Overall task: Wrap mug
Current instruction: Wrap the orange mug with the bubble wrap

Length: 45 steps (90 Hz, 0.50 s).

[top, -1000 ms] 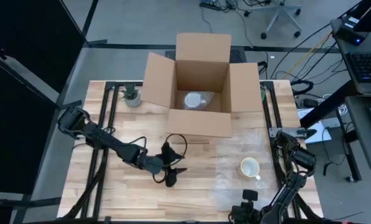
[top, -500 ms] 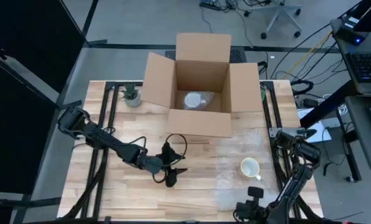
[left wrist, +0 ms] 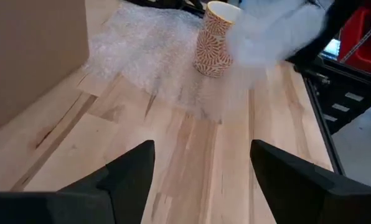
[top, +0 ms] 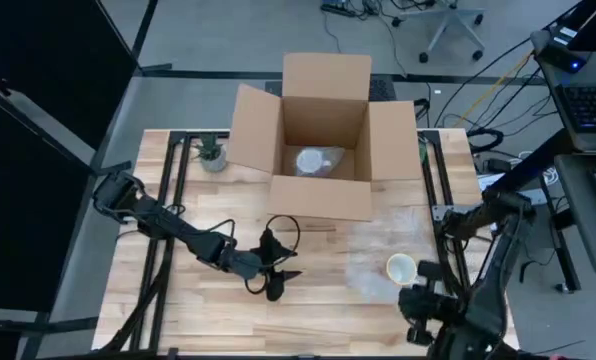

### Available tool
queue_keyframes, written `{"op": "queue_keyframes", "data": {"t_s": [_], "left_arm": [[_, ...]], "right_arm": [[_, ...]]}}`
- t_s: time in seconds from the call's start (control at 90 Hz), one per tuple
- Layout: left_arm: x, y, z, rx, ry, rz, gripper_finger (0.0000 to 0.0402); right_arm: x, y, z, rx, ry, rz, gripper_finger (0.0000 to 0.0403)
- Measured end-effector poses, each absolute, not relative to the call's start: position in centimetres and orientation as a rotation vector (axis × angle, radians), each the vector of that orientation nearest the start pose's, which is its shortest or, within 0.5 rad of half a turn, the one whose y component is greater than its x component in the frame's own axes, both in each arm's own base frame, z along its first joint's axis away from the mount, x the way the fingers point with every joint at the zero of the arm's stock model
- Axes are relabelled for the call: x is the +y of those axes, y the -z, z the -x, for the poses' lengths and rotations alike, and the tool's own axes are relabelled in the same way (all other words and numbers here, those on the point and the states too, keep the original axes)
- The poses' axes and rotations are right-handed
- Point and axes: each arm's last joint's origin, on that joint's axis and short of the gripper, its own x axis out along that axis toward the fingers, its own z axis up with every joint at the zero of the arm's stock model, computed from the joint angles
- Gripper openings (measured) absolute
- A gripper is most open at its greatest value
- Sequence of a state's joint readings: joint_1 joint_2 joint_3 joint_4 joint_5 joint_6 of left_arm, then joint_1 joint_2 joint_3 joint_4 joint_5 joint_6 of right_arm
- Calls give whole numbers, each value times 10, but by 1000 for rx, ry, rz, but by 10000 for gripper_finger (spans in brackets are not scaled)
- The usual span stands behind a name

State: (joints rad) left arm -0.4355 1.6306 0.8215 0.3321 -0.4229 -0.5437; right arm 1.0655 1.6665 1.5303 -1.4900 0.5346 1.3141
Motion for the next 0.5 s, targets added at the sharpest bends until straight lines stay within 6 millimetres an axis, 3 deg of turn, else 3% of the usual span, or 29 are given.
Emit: {"op": "queue_keyframes", "data": {"t_s": [0.222, 0.5], "left_arm": [[-129, -188, -306, 422, -105, 337, 253], [-132, -188, -305, 423, -97, 337, 253]], "right_arm": [[234, -305, -154, 1084, 406, 68, 0], [209, -276, -171, 1166, 544, 118, 0]]}}
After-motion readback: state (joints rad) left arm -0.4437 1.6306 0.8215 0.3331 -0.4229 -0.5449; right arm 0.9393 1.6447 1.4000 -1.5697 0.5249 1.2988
